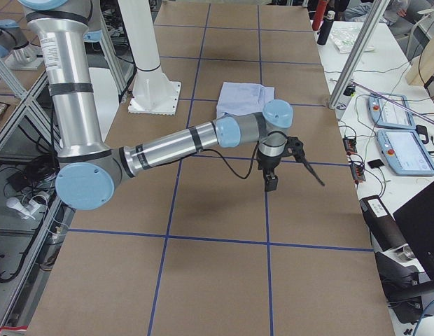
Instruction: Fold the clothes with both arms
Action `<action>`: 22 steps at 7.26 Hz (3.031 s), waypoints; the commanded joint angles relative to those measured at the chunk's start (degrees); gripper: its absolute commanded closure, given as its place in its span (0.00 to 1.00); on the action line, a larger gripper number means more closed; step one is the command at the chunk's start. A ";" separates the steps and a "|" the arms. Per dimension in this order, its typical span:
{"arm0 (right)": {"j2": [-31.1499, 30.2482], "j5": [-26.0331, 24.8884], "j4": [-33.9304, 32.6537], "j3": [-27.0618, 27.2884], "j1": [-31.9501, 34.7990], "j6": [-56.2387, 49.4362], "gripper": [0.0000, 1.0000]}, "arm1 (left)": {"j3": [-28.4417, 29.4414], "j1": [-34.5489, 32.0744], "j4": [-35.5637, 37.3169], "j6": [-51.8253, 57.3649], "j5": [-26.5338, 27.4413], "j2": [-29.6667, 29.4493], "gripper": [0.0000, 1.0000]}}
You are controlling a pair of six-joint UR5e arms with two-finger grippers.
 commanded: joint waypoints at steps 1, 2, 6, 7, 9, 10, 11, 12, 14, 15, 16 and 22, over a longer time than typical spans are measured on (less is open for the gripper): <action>-3.92 1.44 0.15 0.06 3.52 -1.50 0.00 | 3.07 -4.70 -3.88 4.62 -0.57 1.43 0.00; -5.49 1.44 0.15 -0.29 5.00 -1.59 0.00 | 3.25 -4.79 -5.65 4.36 -0.74 2.31 0.00; -9.28 1.00 0.68 -0.64 5.99 -1.59 0.00 | 2.73 -4.44 -5.69 4.89 -0.04 9.96 0.00; -9.29 0.91 0.77 -0.82 5.90 -1.67 0.00 | -1.19 -3.49 0.77 1.75 0.04 9.87 0.00; -9.20 1.00 0.77 -1.08 5.90 -1.24 0.00 | -10.94 2.39 8.63 -10.44 -0.04 10.22 0.00; -9.20 1.00 0.77 -1.08 5.90 -1.15 0.00 | -13.51 3.63 10.83 -12.32 -0.65 10.23 0.00; -9.29 0.91 0.77 -1.34 5.90 -1.15 0.00 | -13.62 3.99 11.73 -12.08 -0.74 9.96 0.00; -9.37 0.91 0.68 -1.61 5.90 -1.23 0.00 | -13.10 3.99 11.82 -11.73 -0.75 10.05 0.00; -9.37 0.91 0.77 -2.49 5.90 -1.15 0.00 | -11.60 3.99 16.53 -9.03 -0.75 10.05 0.00; -9.37 1.00 0.77 -2.49 5.90 -1.06 0.00 | -11.25 4.08 21.27 -3.26 -0.75 9.70 0.00; -9.29 1.26 0.68 -2.49 5.90 -0.97 0.00 | -10.64 4.00 22.36 1.15 -0.75 9.79 0.00; -9.63 1.09 0.68 -4.59 5.90 -0.97 0.00 | -9.93 3.91 22.37 1.63 -0.75 9.87 0.00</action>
